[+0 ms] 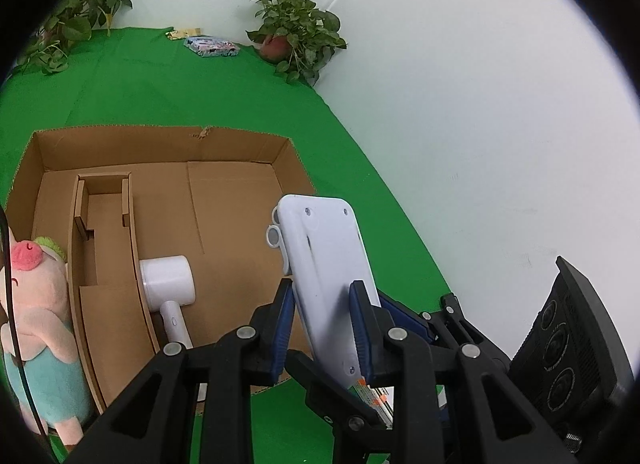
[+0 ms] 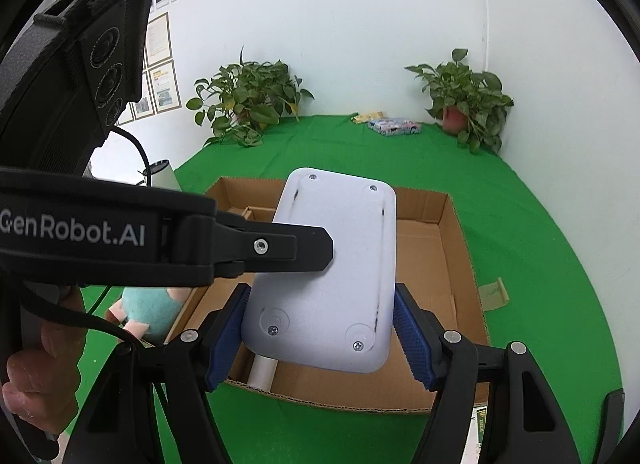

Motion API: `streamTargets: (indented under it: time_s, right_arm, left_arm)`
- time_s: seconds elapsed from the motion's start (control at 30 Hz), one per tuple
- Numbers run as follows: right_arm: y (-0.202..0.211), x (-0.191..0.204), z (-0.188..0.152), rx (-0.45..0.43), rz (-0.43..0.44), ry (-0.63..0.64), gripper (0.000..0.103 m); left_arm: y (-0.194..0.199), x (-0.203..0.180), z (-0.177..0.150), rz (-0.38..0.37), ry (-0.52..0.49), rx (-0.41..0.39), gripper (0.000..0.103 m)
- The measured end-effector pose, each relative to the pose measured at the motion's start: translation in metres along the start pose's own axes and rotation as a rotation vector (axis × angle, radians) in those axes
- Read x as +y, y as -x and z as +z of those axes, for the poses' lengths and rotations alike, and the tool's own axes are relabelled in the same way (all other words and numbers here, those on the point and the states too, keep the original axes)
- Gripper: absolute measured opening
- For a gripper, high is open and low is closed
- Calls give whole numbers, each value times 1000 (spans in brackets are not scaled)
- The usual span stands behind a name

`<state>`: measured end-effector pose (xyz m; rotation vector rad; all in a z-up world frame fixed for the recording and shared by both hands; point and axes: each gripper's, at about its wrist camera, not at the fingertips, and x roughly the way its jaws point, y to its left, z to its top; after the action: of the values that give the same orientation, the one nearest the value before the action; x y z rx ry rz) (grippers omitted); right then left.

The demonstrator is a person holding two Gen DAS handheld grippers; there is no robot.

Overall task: Organize objects
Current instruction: 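Lift the white case with the left gripper and carry it over the box, then lower the white case beside the hair dryer and open the left gripper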

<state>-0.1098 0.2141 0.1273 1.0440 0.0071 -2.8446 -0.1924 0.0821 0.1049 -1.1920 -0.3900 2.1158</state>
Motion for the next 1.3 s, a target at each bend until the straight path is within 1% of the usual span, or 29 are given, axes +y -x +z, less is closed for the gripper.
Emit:
streamTargets:
  time_s: [0.2, 0.43, 0.6, 0.73, 0.83, 1.0, 1.13, 1.2, 1.27, 1.3]
  right_arm:
    - [-32, -9, -15, 65, 13, -25, 67]
    - [-67, -24, -33, 133, 41, -61, 67]
    - [-95, -35, -48, 194, 76, -82, 67]
    - [-116, -44, -58, 251, 116, -103, 67]
    - [-127, -47, -66, 286, 139, -108, 67]
    - [-145, -51, -75, 351, 175, -126, 67]
    - [-151, -44, -79, 405, 200, -133, 67]
    - [-154, -43, -82, 420, 206, -130, 67]
    - [-154, -43, -82, 431, 215, -131, 68]
    - [-154, -42, -82, 436, 218, -132, 69]
  left_arm:
    - [-26, 18, -4, 6, 37, 50, 26]
    - [-54, 36, -11, 29, 82, 112, 26]
    - [-72, 52, -21, 53, 117, 154, 26]
    - [-83, 60, -27, 92, 132, 180, 26]
    - [-90, 69, -31, 101, 171, 202, 26]
    - [-101, 78, -36, 129, 206, 252, 27]
    - [-107, 85, -40, 147, 229, 290, 27]
    - [-108, 85, -38, 152, 235, 295, 27]
    - [-101, 81, -37, 191, 223, 269, 28]
    - [-98, 80, -36, 198, 221, 263, 28]
